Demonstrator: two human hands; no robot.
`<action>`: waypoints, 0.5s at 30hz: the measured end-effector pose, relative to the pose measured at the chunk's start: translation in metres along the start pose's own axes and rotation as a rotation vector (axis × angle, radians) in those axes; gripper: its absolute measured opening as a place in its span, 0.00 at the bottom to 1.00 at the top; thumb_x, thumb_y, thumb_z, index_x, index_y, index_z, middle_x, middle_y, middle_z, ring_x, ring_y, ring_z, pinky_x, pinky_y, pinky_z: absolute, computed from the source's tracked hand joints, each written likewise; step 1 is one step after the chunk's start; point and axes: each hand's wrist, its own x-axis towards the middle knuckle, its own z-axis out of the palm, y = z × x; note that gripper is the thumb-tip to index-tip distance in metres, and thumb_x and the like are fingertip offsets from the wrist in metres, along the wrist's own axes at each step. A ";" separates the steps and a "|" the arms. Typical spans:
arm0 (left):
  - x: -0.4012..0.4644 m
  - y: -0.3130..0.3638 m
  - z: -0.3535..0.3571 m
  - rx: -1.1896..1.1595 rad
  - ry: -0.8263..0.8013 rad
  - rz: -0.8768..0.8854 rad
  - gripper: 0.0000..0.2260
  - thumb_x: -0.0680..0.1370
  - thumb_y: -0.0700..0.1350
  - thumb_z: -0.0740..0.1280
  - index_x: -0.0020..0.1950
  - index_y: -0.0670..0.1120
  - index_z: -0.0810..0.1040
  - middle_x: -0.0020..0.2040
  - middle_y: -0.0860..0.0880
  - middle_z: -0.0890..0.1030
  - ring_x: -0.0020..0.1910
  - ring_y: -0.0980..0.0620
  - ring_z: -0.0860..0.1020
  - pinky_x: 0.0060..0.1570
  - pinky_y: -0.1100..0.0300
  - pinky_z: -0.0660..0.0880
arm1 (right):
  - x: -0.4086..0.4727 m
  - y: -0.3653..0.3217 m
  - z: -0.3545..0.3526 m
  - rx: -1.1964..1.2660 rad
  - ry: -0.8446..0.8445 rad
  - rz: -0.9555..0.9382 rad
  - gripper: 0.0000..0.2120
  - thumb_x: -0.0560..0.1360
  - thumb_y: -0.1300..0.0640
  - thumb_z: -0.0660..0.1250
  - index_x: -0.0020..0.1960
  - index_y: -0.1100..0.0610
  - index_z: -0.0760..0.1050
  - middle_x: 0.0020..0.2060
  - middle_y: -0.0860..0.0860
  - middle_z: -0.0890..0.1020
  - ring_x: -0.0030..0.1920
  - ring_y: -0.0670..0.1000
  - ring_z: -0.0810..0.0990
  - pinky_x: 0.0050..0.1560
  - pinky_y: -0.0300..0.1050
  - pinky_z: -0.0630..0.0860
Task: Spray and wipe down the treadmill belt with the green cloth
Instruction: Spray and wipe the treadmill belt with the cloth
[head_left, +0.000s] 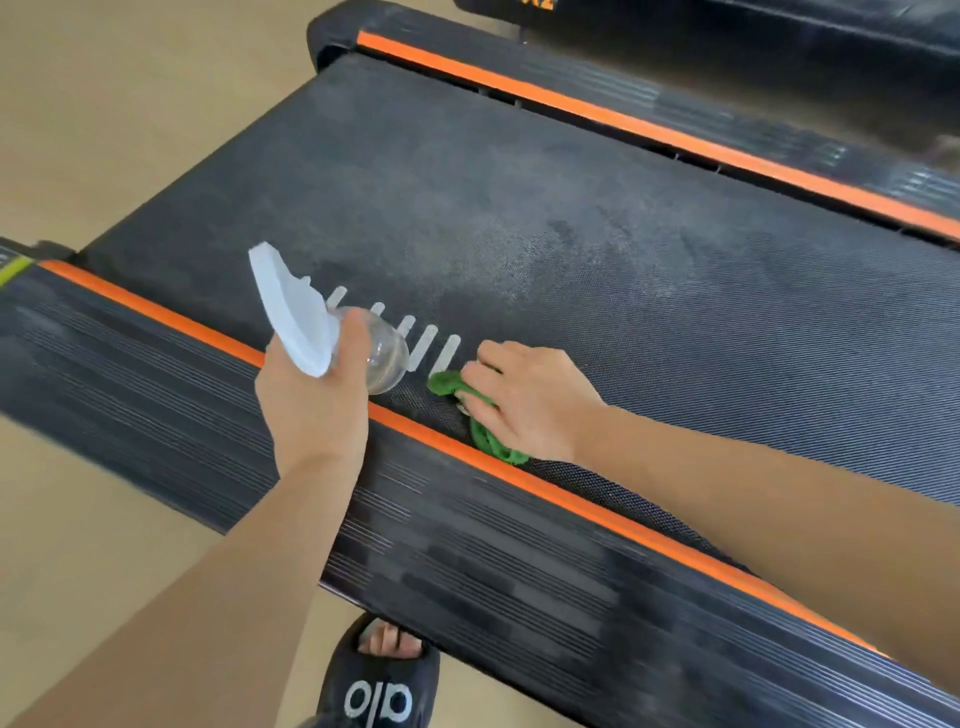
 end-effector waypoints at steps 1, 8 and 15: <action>-0.001 0.001 0.000 -0.009 0.007 -0.009 0.11 0.79 0.58 0.71 0.57 0.55 0.79 0.54 0.54 0.82 0.53 0.54 0.80 0.49 0.68 0.73 | -0.001 -0.002 -0.001 0.010 -0.005 0.038 0.16 0.82 0.47 0.56 0.50 0.56 0.76 0.43 0.52 0.77 0.38 0.56 0.77 0.32 0.47 0.73; -0.001 0.001 0.000 -0.009 0.002 0.014 0.17 0.78 0.59 0.69 0.62 0.51 0.81 0.57 0.53 0.84 0.59 0.51 0.81 0.61 0.55 0.77 | -0.107 0.031 -0.056 0.042 -0.140 -0.024 0.14 0.83 0.49 0.58 0.45 0.55 0.76 0.38 0.49 0.72 0.34 0.53 0.71 0.31 0.46 0.70; -0.004 0.003 -0.001 -0.048 -0.020 0.000 0.20 0.76 0.59 0.70 0.66 0.52 0.81 0.61 0.54 0.84 0.61 0.52 0.81 0.66 0.47 0.77 | -0.012 -0.006 -0.010 -0.024 0.048 0.091 0.15 0.82 0.47 0.58 0.45 0.56 0.76 0.39 0.50 0.76 0.37 0.55 0.77 0.29 0.45 0.67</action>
